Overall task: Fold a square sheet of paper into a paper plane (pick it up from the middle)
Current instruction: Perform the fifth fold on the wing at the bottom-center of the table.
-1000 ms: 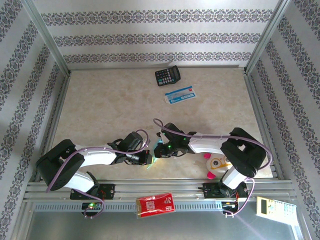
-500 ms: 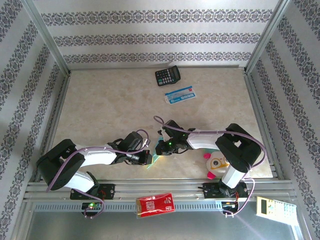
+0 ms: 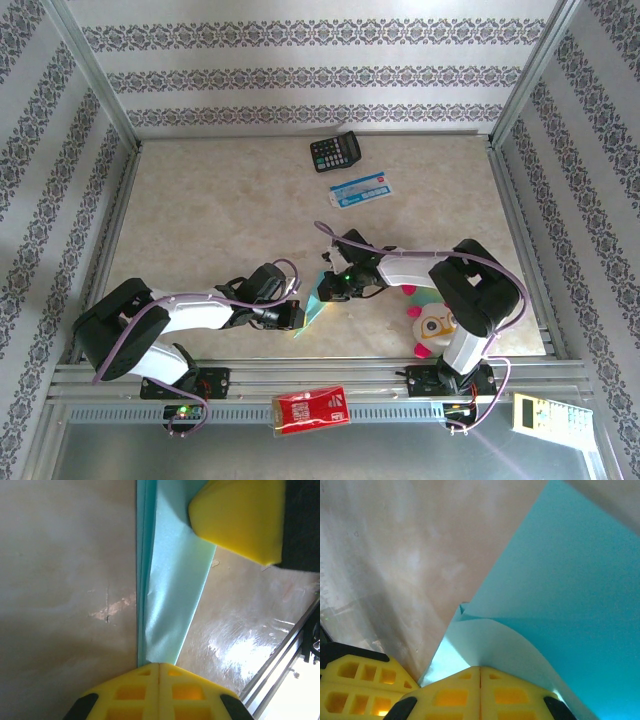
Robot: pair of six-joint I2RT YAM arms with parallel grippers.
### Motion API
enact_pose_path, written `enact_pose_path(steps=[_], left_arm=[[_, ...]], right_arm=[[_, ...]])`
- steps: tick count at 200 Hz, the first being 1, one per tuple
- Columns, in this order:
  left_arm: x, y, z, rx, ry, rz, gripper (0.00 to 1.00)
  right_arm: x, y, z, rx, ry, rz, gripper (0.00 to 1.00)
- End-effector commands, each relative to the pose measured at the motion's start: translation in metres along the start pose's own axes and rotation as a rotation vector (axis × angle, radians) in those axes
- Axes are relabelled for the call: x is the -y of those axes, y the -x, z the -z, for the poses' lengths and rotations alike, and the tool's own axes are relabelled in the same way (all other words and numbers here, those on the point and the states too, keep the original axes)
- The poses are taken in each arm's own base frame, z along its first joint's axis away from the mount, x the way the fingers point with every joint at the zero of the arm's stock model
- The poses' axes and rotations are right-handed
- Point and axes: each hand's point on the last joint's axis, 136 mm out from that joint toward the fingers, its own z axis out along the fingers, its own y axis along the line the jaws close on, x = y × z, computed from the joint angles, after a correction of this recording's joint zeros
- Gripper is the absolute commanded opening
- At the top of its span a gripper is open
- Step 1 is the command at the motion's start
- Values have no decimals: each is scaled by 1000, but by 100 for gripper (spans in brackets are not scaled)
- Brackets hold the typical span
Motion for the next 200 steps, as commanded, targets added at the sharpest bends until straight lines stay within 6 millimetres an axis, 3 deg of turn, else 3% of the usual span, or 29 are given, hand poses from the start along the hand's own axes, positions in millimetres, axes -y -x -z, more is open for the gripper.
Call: enact_pose_path(steps=[1,40,87,122,162,200], left_arm=[[-75,-50,4,-140,283,101,0],[-41,-27,8,-73,173,68,0],[16,16,30,74,22,-10,13],[49,27,31,109,-98,-40,13],[71,35,11,72,-149,-69,8],[68,40,-7,40,-137,-51,2]], right_arm=[[24,11,1,25,-78,-10,7],[30,3,-4,7,-81,-29,7],[37,-4,-7,-3,-101,-47,6],[37,-5,-7,-5,-101,-46,6],[39,-6,-7,-7,-105,-49,6],[39,-6,-7,-6,-107,-48,6]])
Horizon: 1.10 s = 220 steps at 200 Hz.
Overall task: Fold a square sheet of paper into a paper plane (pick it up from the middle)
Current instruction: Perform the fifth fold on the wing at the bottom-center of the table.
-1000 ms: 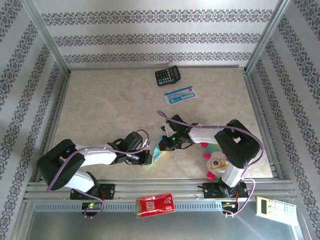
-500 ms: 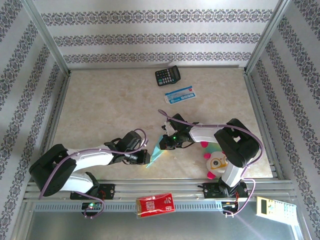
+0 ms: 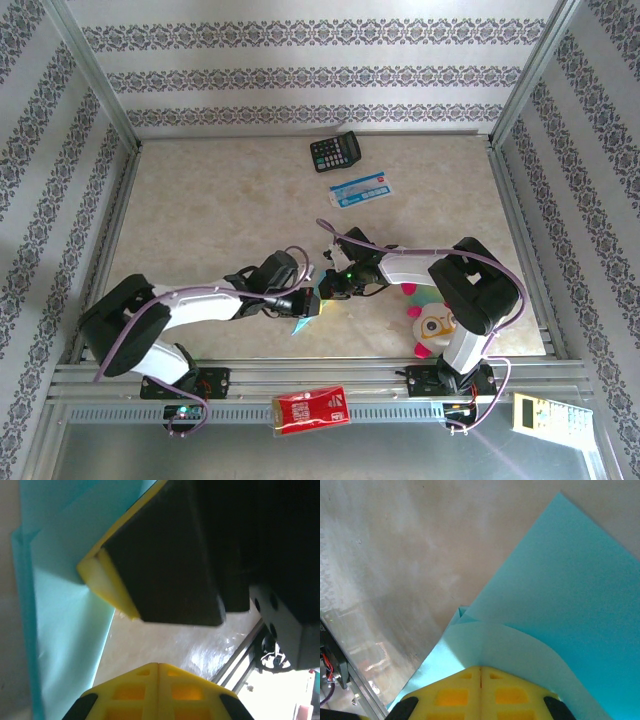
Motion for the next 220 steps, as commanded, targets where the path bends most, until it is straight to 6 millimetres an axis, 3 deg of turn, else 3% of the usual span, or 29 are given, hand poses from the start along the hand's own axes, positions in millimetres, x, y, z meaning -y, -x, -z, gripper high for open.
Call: enact_pose_path(steps=[1,33,71,220], left_arm=[[12,5,-8,-5,-43,-9,2],[-2,4,-18,-21,-3,5,0],[-24,-12,-22,-59,51,33,0],[-65,-66,6,-111,100,171,0]], right_arm=[[37,-9,-6,-9,-127,-52,6],[38,-10,-6,-10,-131,-53,6],[41,-12,-5,-11,-143,-52,6],[57,-21,-5,-58,-228,-61,5]])
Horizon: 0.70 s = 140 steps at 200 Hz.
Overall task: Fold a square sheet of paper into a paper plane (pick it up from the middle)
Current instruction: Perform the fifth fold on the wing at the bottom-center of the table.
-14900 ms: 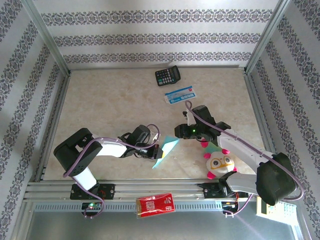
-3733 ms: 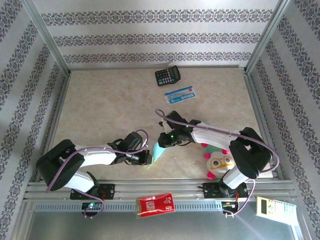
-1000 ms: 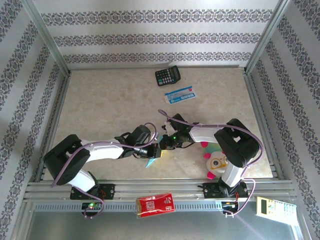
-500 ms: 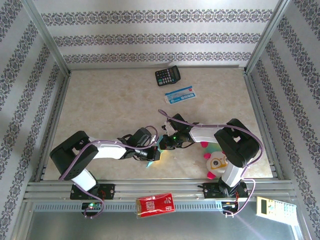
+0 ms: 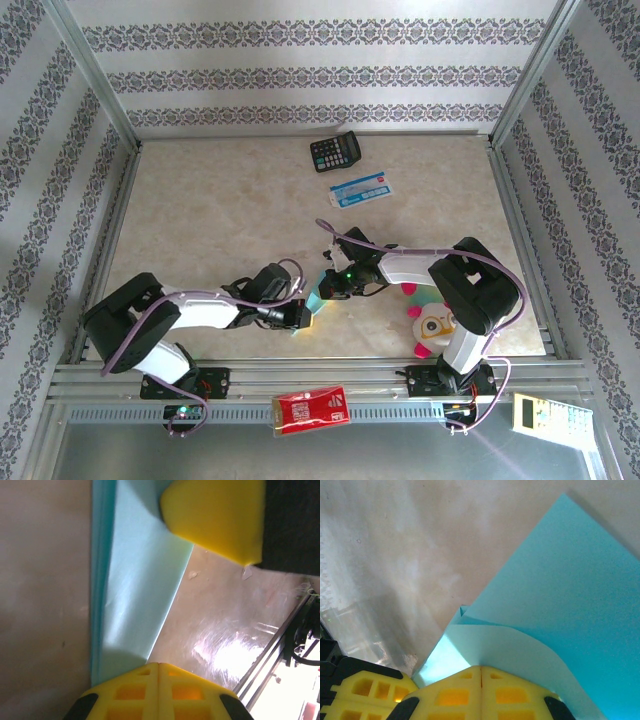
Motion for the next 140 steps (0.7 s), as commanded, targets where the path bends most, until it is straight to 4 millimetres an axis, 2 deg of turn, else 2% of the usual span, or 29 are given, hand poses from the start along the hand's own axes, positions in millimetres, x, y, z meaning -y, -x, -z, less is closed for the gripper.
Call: enact_pose_path(steps=[1,35,53,71,106,126,140], left_arm=[[-30,-30,6,-70,72,101,0],[-41,-44,17,-63,75,141,0],[-40,-47,23,-49,63,143,0],[-23,-40,32,-13,5,103,0],[28,-7,54,95,-112,-24,0],[39,7,50,104,-116,-50,0],[40,14,40,87,-99,-56,1]], right_arm=[[56,-21,-6,-55,-216,-65,5],[56,-22,-7,-63,-222,-60,5],[56,-22,-7,-65,-226,-55,5],[55,-21,-6,-64,-226,-53,5],[55,-20,-5,-60,-225,-50,5],[54,-20,-5,-59,-224,-48,5],[53,-19,-5,-56,-222,-49,5]])
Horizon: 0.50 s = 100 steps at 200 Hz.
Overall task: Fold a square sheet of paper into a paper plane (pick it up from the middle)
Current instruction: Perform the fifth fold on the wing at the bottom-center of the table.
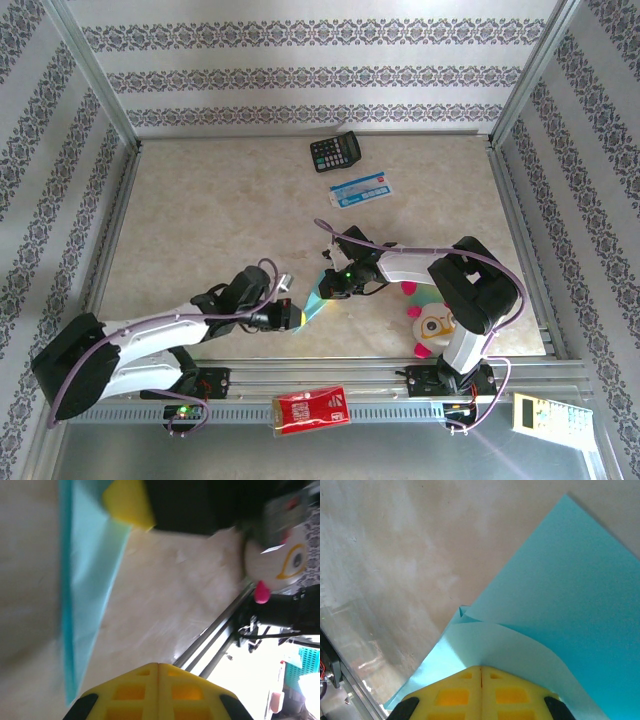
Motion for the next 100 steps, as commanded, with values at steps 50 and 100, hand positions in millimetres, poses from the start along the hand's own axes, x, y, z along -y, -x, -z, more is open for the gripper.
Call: enact_pose_path(steps=[50,100], left_arm=[[-13,26,-43,-59,79,-56,0],[-47,9,-49,-89,137,1,0]], right_arm=[[49,-19,-8,-48,-197,-60,5],[42,-16,-8,-43,-180,-52,5]])
